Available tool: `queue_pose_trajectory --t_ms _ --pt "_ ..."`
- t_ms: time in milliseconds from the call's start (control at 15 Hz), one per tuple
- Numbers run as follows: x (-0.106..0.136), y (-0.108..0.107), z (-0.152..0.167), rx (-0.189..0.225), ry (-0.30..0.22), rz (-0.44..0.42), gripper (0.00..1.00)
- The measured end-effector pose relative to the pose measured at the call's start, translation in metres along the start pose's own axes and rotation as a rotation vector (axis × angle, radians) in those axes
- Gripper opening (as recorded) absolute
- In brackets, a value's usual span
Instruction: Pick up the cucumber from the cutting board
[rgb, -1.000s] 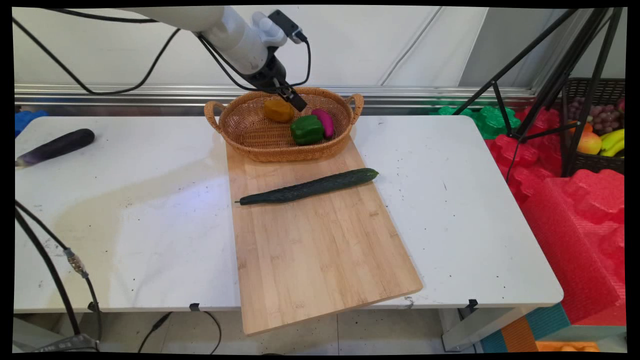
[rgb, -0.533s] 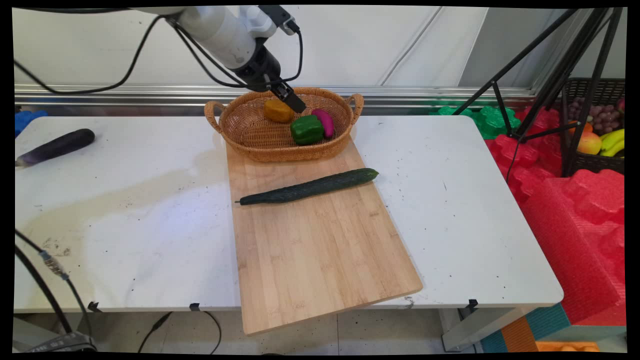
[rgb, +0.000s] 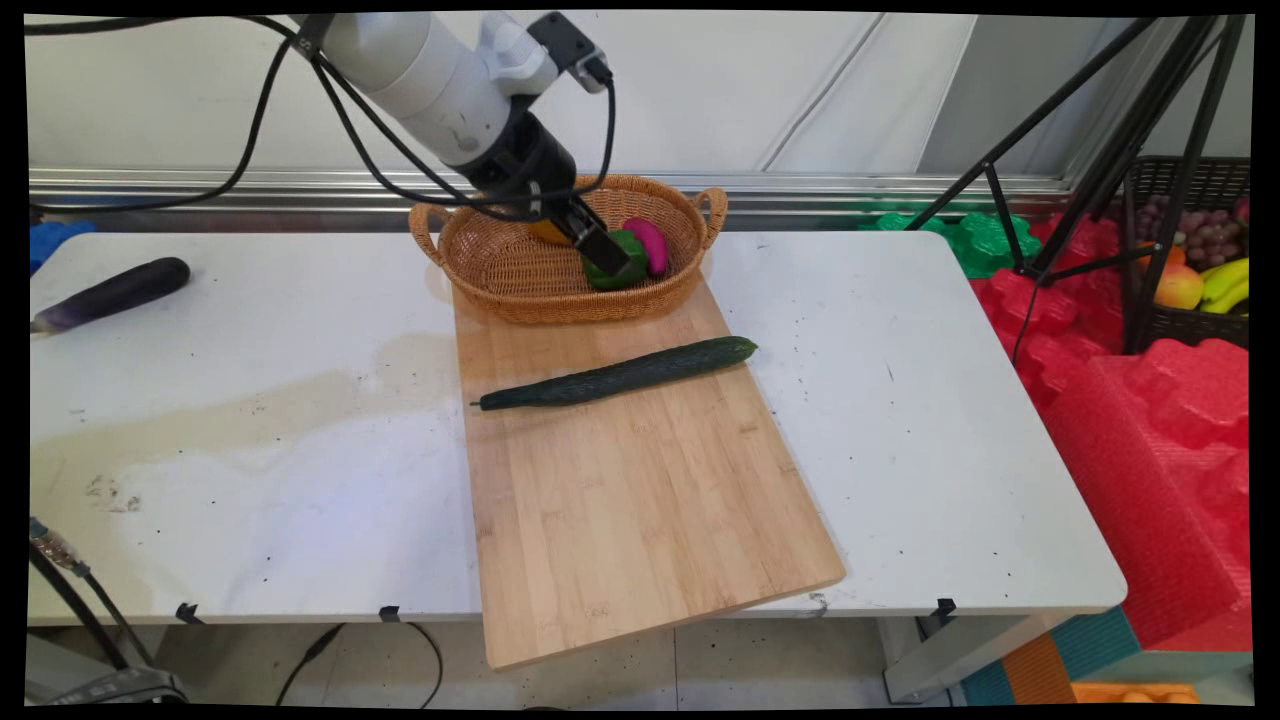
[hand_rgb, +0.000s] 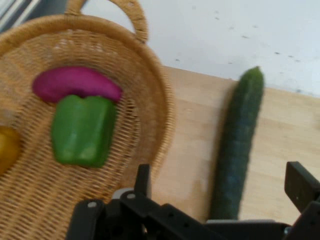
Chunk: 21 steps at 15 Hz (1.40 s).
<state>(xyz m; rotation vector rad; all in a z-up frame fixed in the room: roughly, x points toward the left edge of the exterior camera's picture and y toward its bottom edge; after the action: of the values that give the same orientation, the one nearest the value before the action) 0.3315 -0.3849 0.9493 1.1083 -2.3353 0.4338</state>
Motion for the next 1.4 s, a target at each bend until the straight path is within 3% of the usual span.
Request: queue_pose_trajectory --t_ms 267,600,1133,1400 --pt "-0.001 0.029 0.011 -0.039 -0.039 0.005 1.00" --pt "-0.003 0.050 0.043 -0.073 -0.091 0.024 1.00" --pt "-0.013 0.065 0.100 -0.102 -0.161 0.022 1.00" --pt "-0.018 0.065 0.129 -0.096 -0.180 0.021 1.00"
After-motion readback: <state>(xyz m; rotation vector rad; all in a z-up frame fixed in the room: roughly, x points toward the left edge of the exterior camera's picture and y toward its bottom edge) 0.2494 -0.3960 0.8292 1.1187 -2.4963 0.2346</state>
